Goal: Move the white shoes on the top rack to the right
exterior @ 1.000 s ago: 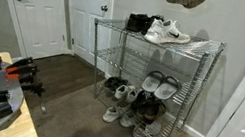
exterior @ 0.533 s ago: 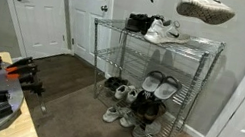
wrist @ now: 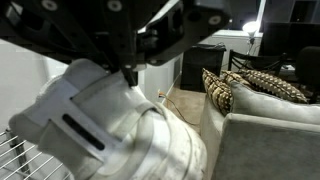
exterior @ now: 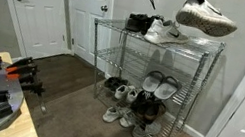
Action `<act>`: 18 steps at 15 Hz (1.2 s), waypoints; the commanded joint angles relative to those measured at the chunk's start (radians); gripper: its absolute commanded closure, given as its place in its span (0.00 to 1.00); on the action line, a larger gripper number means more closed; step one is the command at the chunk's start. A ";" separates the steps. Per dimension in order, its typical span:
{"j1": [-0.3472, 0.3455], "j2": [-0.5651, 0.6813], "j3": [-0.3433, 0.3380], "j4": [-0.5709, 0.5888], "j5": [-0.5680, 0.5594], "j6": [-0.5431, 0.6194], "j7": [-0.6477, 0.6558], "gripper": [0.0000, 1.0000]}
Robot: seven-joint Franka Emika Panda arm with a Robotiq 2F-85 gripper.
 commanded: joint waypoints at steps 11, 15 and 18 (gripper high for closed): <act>-0.015 0.077 0.030 0.153 0.011 -0.066 -0.040 0.39; -0.007 0.076 0.040 0.172 0.013 -0.056 -0.035 0.15; 0.004 0.071 0.048 0.187 0.012 -0.051 -0.030 0.00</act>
